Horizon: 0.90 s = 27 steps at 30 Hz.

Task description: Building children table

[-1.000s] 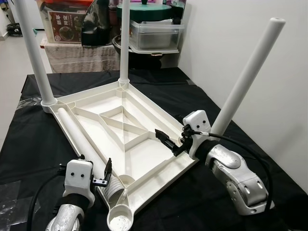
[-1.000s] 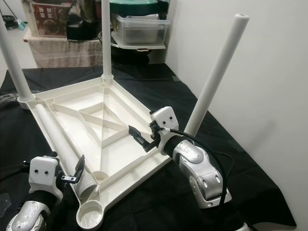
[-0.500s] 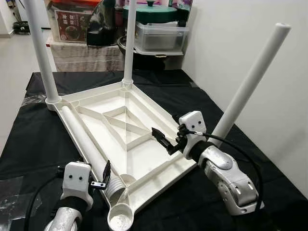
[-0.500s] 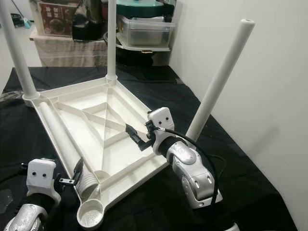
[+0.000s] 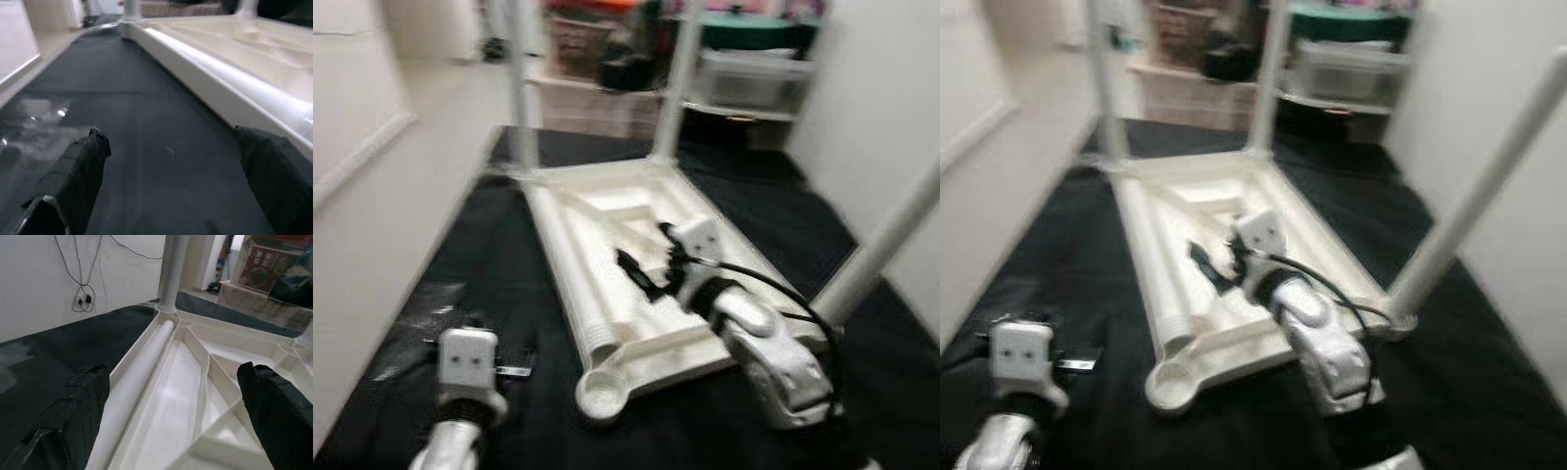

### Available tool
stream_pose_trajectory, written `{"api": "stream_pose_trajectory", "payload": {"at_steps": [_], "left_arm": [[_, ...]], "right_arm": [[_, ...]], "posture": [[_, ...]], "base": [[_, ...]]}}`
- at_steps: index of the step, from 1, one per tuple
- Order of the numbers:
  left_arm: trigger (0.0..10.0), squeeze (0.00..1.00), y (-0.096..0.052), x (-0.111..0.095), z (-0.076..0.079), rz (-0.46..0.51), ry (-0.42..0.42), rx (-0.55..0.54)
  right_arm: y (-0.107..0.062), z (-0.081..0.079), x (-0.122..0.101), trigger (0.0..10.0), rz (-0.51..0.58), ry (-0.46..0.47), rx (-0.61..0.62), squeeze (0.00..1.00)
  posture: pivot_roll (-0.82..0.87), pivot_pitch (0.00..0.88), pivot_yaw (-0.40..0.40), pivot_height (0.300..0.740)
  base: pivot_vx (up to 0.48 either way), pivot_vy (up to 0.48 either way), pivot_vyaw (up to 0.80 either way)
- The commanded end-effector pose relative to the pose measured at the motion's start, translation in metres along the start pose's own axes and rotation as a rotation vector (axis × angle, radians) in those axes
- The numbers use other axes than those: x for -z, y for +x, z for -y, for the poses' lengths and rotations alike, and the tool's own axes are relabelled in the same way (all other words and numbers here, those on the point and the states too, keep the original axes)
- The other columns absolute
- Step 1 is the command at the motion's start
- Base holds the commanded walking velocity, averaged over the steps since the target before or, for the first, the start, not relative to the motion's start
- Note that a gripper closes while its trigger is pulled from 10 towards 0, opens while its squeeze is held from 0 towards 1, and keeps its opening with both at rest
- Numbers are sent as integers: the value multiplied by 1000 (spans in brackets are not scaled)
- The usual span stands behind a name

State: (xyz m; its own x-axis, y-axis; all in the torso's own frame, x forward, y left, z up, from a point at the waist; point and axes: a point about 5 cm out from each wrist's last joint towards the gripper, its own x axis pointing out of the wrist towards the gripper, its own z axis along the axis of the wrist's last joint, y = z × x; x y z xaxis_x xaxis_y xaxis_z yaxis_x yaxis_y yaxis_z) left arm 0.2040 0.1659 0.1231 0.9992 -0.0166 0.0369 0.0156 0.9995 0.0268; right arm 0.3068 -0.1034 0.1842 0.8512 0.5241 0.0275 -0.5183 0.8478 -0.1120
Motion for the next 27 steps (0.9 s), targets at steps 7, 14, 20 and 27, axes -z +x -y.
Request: {"api": "stream_pose_trajectory", "payload": {"at_steps": [7,14,20,27], "left_arm": [[10000,0,1,7,-8,-41,27,-63],[10000,0,2,20,-19,-118,69,-172],[10000,0,4,16,-17,-88,17,-148],[10000,0,5,14,-11,-77,10,-126]], "right_arm": [[-4,9,2,10000,-4,8,42,0],[-10,15,5,10000,-33,-114,4,0],[-8,18,11,10000,-65,-174,55,0],[-4,16,13,10000,-71,-285,93,0]], "posture": [[78,0,-134,740],[61,0,-135,740],[60,0,-136,740],[55,0,-130,740]], "base": [[0,0,343],[0,0,0],[0,0,0],[0,0,0]]}}
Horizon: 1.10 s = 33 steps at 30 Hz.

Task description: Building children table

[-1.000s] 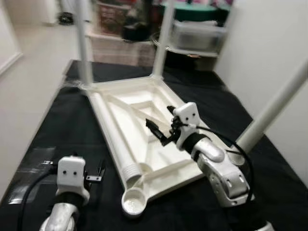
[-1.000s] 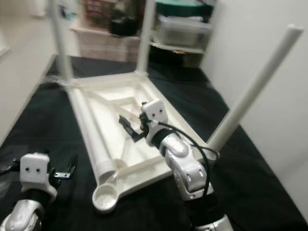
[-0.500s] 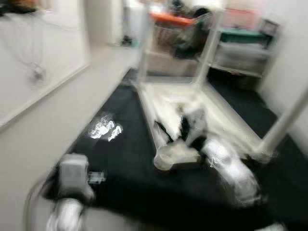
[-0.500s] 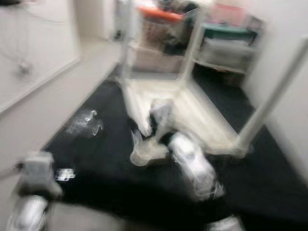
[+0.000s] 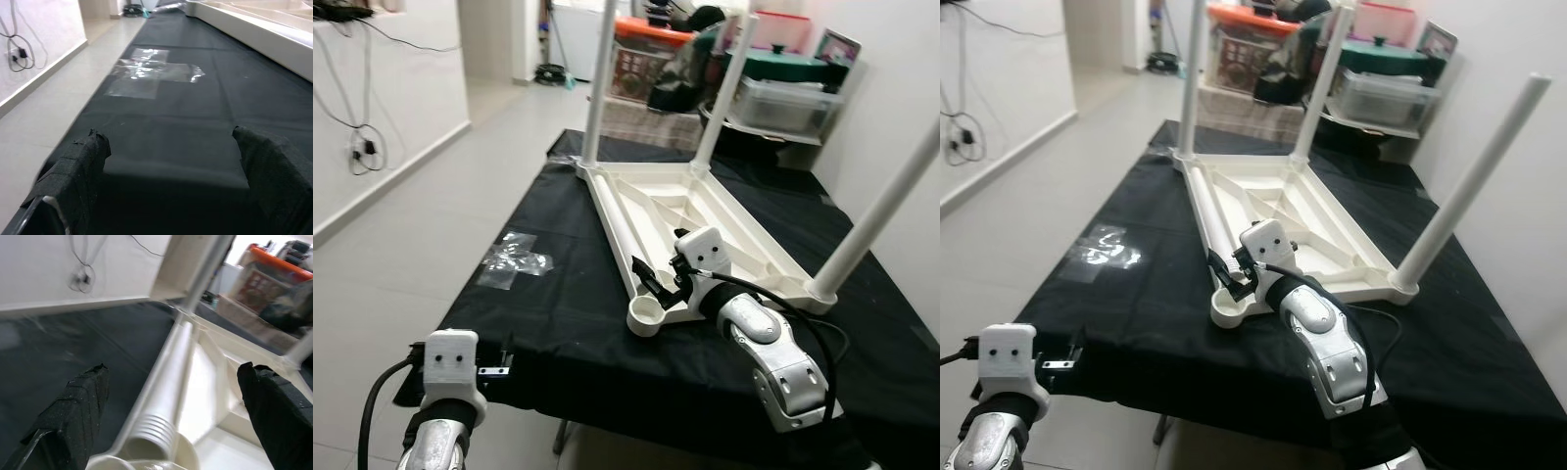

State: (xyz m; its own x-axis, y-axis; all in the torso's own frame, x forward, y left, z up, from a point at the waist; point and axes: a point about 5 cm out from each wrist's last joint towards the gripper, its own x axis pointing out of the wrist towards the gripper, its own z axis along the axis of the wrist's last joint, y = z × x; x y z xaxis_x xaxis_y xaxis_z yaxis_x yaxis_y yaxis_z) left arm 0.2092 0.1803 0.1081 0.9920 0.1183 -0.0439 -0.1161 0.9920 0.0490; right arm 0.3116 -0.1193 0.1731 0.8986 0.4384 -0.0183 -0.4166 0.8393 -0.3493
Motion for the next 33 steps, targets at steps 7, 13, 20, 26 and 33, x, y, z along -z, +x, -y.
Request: {"api": "stream_pose_trajectory", "payload": {"at_steps": [7,13,20,26,33], "left_arm": [[10000,0,5,-2,3,7,4,-9],[10000,0,6,-2,4,11,1,-7],[10000,0,7,-2,5,15,-1,-8],[10000,0,8,-3,8,21,-3,0],[10000,0,10,-3,11,26,-5,8]], "right_arm": [[13,-9,10,10000,-21,-343,-51,0],[20,-9,11,10000,-34,-432,-76,0],[25,-18,19,10000,-73,-550,-219,0],[28,-16,36,10000,-159,-651,-256,0],[41,-2,45,10000,-261,-734,-176,0]], "posture": [[62,0,-138,740],[65,0,-143,740],[73,0,-157,740],[72,0,-156,740],[79,0,-159,740]], "base": [[0,0,0],[0,0,0],[0,0,0],[0,0,0],[0,0,0]]}}
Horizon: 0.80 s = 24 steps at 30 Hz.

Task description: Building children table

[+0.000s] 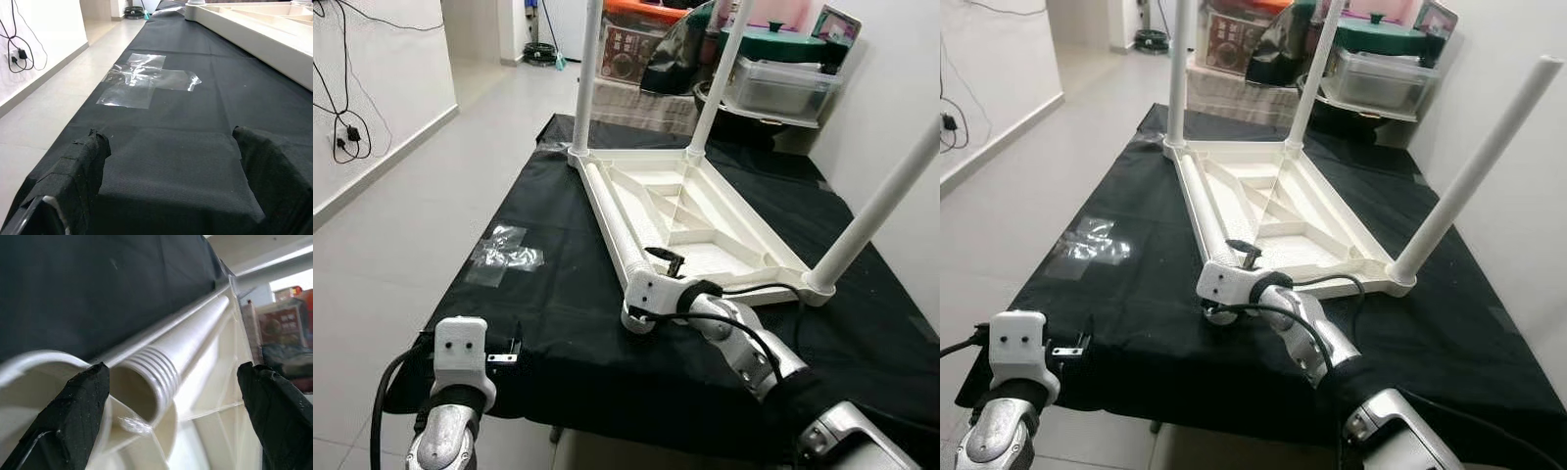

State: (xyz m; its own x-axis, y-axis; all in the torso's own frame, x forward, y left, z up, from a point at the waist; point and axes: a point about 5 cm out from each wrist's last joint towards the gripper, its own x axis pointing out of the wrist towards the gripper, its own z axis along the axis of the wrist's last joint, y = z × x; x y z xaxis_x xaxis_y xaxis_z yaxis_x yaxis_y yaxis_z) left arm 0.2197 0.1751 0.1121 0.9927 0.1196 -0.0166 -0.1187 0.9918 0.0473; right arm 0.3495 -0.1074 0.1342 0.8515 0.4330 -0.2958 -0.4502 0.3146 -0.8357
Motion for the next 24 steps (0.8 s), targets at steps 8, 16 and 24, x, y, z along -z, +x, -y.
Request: {"api": "stream_pose_trajectory", "payload": {"at_steps": [8,16,24], "left_arm": [[10000,0,0,2,6,-3,-3,15],[10000,0,0,2,8,-3,-2,22],[10000,0,1,3,8,-3,-1,20]], "right_arm": [[4,7,16,10000,-86,-6,-11,0],[6,6,17,10000,-97,-60,-26,0],[24,5,-10,10000,-69,18,109,0]], "posture": [[79,0,-159,740],[73,0,-158,740],[73,0,-157,740]], "base": [[0,0,0],[0,0,0],[0,0,0]]}}
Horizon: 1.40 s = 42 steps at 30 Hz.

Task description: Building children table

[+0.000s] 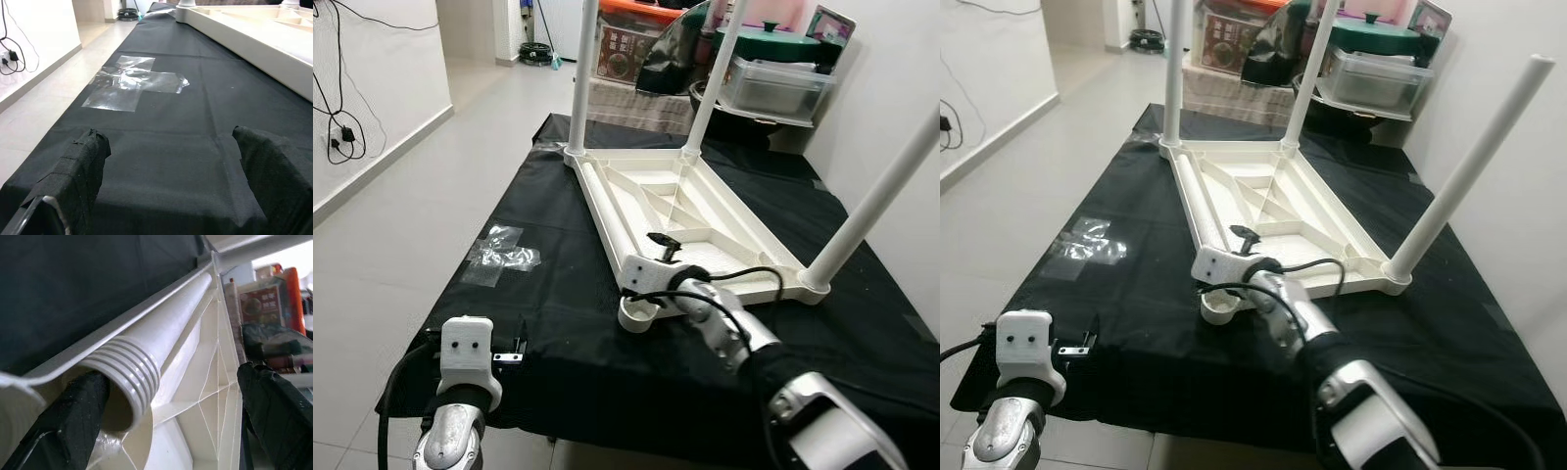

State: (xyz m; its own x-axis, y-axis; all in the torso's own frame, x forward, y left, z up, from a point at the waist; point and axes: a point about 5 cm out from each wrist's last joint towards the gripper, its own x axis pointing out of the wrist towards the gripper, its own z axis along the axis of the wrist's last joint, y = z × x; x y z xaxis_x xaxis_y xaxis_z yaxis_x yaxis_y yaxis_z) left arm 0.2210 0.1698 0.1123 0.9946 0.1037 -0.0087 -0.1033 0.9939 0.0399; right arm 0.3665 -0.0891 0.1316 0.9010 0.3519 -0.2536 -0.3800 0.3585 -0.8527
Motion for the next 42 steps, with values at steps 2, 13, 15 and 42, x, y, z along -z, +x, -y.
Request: {"api": "stream_pose_trajectory", "payload": {"at_steps": [2,13,15,42], "left_arm": [[10000,0,0,3,3,-12,8,4],[10000,0,2,3,3,-11,10,-1],[10000,0,2,3,2,-12,11,-2],[10000,0,11,-1,-5,1,-8,-6]], "right_arm": [[5,3,-10,10000,8,61,81,0],[0,14,-30,0,195,423,256,0],[-2,14,-31,0,216,424,261,0],[-28,64,4,0,384,590,288,0]], "posture": [[73,0,-155,740],[73,0,-155,740],[70,0,-151,740],[40,0,-112,740]], "base": [[0,0,0],[0,0,0],[0,0,0],[0,0,0]]}}
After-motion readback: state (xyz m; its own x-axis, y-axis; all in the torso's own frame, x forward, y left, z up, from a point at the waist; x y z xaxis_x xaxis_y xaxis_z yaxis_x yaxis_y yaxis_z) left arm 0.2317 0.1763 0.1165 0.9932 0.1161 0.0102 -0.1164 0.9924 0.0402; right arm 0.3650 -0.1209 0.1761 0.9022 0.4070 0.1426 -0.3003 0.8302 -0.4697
